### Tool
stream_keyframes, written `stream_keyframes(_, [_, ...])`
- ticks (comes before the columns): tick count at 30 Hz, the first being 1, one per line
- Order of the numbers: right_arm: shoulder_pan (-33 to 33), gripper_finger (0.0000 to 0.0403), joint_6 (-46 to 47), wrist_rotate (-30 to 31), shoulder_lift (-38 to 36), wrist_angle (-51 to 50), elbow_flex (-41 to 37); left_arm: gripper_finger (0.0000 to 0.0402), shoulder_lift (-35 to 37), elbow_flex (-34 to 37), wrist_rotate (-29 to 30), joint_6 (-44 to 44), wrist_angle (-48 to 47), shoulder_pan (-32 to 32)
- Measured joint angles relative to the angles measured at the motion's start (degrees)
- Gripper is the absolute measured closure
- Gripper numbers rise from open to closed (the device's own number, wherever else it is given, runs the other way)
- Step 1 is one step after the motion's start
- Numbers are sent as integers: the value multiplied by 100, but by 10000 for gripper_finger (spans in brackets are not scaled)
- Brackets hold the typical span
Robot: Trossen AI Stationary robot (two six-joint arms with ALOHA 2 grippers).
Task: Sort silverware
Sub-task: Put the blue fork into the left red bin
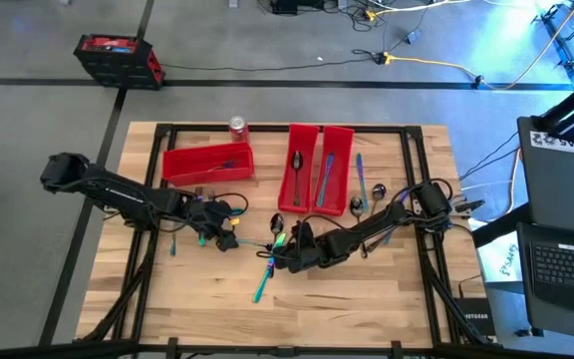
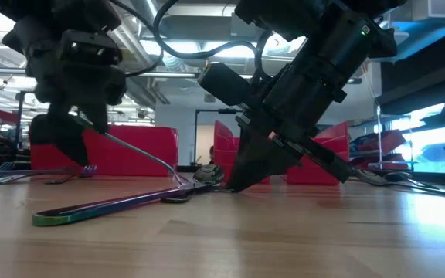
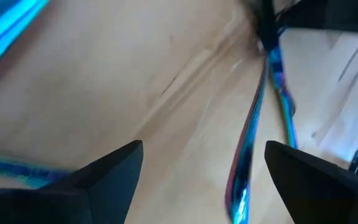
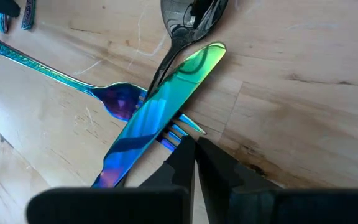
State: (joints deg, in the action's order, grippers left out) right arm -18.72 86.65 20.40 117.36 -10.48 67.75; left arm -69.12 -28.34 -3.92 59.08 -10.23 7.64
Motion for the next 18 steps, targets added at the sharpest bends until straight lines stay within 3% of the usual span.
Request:
stream_keyframes(13, [4, 403, -59, -4, 0, 0, 0, 91, 2, 0, -13, 37, 187, 63])
stream_keyframes(18, [4, 403, -102, -7, 0, 0, 0, 150, 2, 0, -10, 78, 189, 116])
